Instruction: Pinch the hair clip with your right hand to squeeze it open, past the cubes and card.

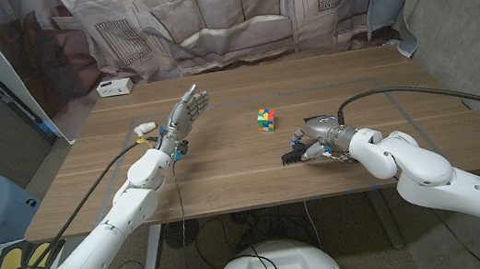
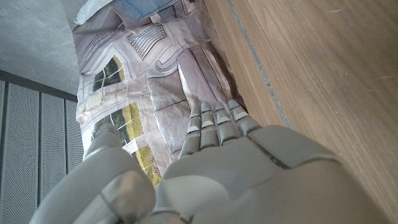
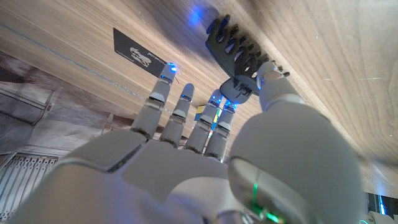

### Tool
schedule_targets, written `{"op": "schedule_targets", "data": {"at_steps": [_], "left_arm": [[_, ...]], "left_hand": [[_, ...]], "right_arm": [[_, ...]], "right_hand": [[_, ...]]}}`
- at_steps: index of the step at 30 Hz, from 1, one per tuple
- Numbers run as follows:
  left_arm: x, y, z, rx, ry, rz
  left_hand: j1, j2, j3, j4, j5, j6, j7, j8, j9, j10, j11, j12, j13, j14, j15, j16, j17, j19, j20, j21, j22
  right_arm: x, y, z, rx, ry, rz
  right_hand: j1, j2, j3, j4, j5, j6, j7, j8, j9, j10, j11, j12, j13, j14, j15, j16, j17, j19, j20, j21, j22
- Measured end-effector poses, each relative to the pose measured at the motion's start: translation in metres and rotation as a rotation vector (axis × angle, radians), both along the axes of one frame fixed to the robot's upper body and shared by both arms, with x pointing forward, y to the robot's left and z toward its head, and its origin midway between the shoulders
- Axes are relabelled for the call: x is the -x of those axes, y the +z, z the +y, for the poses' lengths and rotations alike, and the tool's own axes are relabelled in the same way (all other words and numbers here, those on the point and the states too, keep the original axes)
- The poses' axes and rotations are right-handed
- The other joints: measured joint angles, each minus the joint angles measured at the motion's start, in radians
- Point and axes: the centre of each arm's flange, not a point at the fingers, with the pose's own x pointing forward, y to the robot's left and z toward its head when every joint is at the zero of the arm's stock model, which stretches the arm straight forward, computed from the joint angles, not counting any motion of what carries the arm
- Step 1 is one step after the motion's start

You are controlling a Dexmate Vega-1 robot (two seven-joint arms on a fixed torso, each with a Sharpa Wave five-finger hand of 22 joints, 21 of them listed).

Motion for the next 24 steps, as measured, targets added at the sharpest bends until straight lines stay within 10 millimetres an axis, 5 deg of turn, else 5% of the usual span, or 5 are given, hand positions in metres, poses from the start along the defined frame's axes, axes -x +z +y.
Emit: {"op": "schedule_targets", "data": {"at_steps": [24], "left_arm": [[-0.0046, 0.0023, 0.0001, 0.001, -0.003, 0.006]], "left_hand": [[-0.005, 0.005, 0.002, -0.007, 0.000, 0.000, 0.000, 0.000, 0.000, 0.004, 0.004, 0.000, 0.000, 0.000, 0.000, 0.000, 0.000, 0.000, 0.000, 0.000, 0.000]], "right_arm": [[-0.0032, 0.0083, 0.0013, 0.020, -0.009, -0.003]], "right_hand": [[0.015, 0.015, 0.000, -0.001, 0.000, 0.081, -0.004, 0.018, -0.002, 0.079, -0.002, 0.002, 0.002, 0.066, -0.003, 0.018, 0.003, 0.054, -0.003, 0.006, 0.000]]}}
